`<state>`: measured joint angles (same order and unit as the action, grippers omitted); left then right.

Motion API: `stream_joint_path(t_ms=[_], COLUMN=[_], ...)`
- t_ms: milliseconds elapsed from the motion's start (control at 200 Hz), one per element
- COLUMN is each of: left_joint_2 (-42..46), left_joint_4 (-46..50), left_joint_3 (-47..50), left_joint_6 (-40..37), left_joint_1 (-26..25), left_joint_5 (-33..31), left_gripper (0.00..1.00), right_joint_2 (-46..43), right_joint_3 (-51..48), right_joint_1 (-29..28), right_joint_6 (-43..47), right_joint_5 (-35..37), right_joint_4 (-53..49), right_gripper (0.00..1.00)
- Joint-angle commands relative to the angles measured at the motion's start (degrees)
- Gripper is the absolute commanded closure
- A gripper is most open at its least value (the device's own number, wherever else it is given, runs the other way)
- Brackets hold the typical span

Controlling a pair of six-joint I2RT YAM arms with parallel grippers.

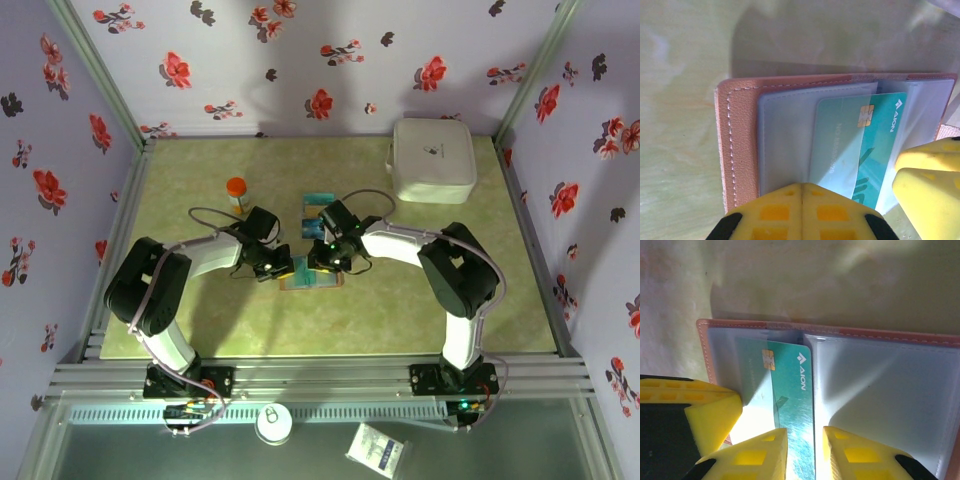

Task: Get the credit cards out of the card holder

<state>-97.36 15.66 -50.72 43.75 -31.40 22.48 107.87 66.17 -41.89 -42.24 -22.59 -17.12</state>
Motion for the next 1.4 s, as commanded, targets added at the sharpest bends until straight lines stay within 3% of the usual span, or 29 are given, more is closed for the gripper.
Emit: stream_joint_path(t_ms=[0, 520, 675, 1115, 1400], left_joint_2=[-0.9, -1.0, -1.0, -1.0, -0.8], left_joint_4=[2.5, 2.9, 2.9, 2.9, 2.8], left_joint_3=[1.0, 0.7, 0.7, 0.7, 0.4], left_joint_6=[-0.3, -0.4, -0.3, -0.2, 0.0], left_joint_1=[-0.2, -0.1, -0.2, -0.2, -0.1], left_joint_5=[-2.1, -2.1, -2.2, -2.2, -2.4], left_gripper=[1.00, 1.00, 1.00, 1.00, 1.00], right_joint_2=[1.4, 2.2, 2.3, -0.4, -1.3], right_joint_3=[-1.0, -0.6, -1.3, -3.9, -5.2], right_joint_1=[0.3, 0.4, 0.4, 0.7, 1.6], right_joint_6=[-1.1, -0.1, -1.1, -4.5, -3.6], right_joint_5=[-1.5, 0.5, -2.3, -5.7, -4.1], right_joint_4=[2.0, -0.1, 2.8, 9.8, 7.7], right_gripper=[0.74, 0.74, 0.74, 0.81, 0.86])
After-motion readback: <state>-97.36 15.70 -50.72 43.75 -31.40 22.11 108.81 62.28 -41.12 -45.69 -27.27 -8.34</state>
